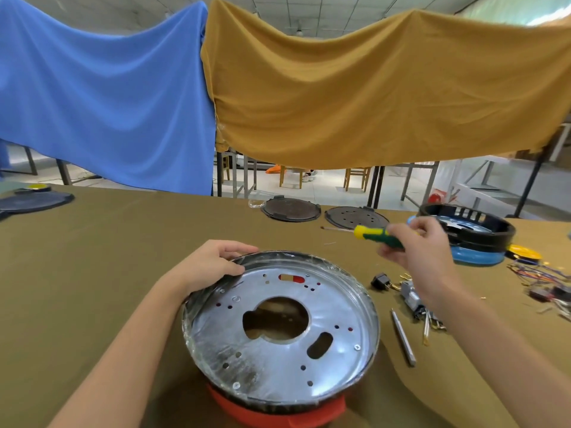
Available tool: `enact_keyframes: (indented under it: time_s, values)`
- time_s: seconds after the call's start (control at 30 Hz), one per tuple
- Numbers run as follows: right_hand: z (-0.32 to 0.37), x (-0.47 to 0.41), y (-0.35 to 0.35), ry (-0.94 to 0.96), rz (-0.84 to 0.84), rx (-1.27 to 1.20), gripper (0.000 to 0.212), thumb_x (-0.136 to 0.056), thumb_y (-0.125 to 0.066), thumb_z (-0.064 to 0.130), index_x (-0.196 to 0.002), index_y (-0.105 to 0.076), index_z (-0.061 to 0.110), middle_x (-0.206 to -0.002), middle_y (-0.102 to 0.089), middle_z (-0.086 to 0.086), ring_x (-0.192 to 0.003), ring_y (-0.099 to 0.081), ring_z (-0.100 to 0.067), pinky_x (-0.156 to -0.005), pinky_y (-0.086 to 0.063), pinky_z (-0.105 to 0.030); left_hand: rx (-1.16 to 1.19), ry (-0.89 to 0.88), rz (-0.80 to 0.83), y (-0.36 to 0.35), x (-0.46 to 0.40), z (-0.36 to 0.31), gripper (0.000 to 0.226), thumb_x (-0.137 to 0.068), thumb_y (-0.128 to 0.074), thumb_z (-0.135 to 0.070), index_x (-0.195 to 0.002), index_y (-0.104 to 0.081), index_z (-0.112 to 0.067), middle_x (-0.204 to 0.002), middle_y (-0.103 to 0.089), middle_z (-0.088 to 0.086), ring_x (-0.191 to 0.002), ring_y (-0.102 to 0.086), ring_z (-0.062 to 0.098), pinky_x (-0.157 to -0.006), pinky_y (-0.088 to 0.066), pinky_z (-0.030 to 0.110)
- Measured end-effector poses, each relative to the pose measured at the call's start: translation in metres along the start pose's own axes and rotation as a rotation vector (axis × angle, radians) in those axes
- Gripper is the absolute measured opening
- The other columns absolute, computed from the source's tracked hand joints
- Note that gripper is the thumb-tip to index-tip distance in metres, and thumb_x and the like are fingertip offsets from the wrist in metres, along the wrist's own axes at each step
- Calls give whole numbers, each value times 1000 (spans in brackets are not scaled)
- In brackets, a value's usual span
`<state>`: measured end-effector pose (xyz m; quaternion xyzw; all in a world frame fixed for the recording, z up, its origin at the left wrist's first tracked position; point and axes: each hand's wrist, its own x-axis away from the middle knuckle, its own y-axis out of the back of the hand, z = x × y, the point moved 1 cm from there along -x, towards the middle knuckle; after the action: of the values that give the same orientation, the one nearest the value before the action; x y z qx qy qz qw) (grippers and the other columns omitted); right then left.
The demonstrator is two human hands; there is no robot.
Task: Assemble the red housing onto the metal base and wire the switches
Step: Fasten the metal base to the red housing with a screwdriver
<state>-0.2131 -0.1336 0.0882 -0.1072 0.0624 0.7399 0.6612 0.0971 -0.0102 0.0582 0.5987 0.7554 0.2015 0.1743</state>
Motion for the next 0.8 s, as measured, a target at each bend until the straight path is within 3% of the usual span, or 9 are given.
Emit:
enact_keyframes:
  time_s: [0.13, 0.23, 0.37, 0.47, 0.53, 0.6, 0.67, 0.73, 0.8]
  values:
    - [-39, 25, 8, 174, 38, 423, 27, -84, -68, 19, -81, -42, 15, -83, -57, -9, -67, -64, -21, -53, -45, -23, 63, 28, -59, 4, 2, -1, 36, -92, -63, -10, -102, -73, -43, -101, -75, -16, -87, -72, 4, -76, -54, 26]
    - [-57, 31, 4, 354, 217, 872, 27, -82, -72, 24, -78, -46, 20, -83, -49, 1, -69, -48, -12, -58, -38, -24, 146, 25, -136, 10, 5, -3, 33, -92, -63, -11, -97, -77, -40, -98, -77, -7, -88, -74, 14, -82, -54, 36]
    - [-64, 27, 5, 295, 364, 1051, 20, -86, -68, 28, -81, -50, 21, -90, -46, 4, -81, -49, -13, -73, -46, -30, 300, -17, -302, 13, 9, -6, 33, -89, -66, -6, -89, -79, -36, -95, -77, -3, -86, -74, 17, -80, -56, 35]
    - [-58, 26, 7, 366, 232, 881, 13, -97, -54, 21, -86, -60, 22, -91, -53, 4, -91, -51, -17, -78, -40, -32, 372, -77, -433, 11, 10, -7, 33, -90, -65, -5, -88, -79, -34, -93, -77, -7, -84, -74, 13, -64, -56, 22]
    - [-47, 29, 6, 329, 152, 540, 23, -103, -43, 25, -93, -64, 25, -88, -61, 3, -88, -57, -14, -77, -44, -32, 423, -113, -530, 8, 9, -8, 31, -90, -64, -3, -91, -78, -30, -93, -77, -7, -86, -74, 14, -64, -56, 20]
    - [-37, 38, 2, 192, 226, 211, 29, -102, -39, 49, -105, -63, 32, -83, -65, 2, -75, -63, -13, -65, -51, -31, 435, -155, -618, 4, 6, -10, 32, -91, -63, -1, -93, -76, -30, -94, -77, -8, -90, -73, 13, -74, -57, 25]
    - [-38, 49, -7, 133, 395, 176, 31, -95, -46, 60, -116, -57, 40, -80, -67, 6, -63, -62, -10, -54, -50, -23, 448, -213, -691, -2, 5, -13, 34, -92, -61, -1, -95, -74, -32, -96, -76, -10, -92, -72, 10, -80, -56, 27]
    - [-45, 55, -19, 186, 453, 275, 19, -98, -53, 41, -116, -51, 46, -80, -68, 9, -58, -60, -7, -51, -48, -19, 446, -284, -761, -9, 5, -16, 34, -92, -61, -3, -98, -73, -35, -95, -75, -15, -91, -71, 4, -75, -57, 20]
    - [-50, 52, -26, 249, 372, 281, 31, -100, -47, 18, -114, -51, 46, -77, -66, 6, -56, -58, -8, -50, -49, -24, 408, -350, -818, -13, 6, -19, 31, -93, -62, -7, -101, -71, -36, -96, -74, -16, -89, -70, 2, -70, -54, 14]
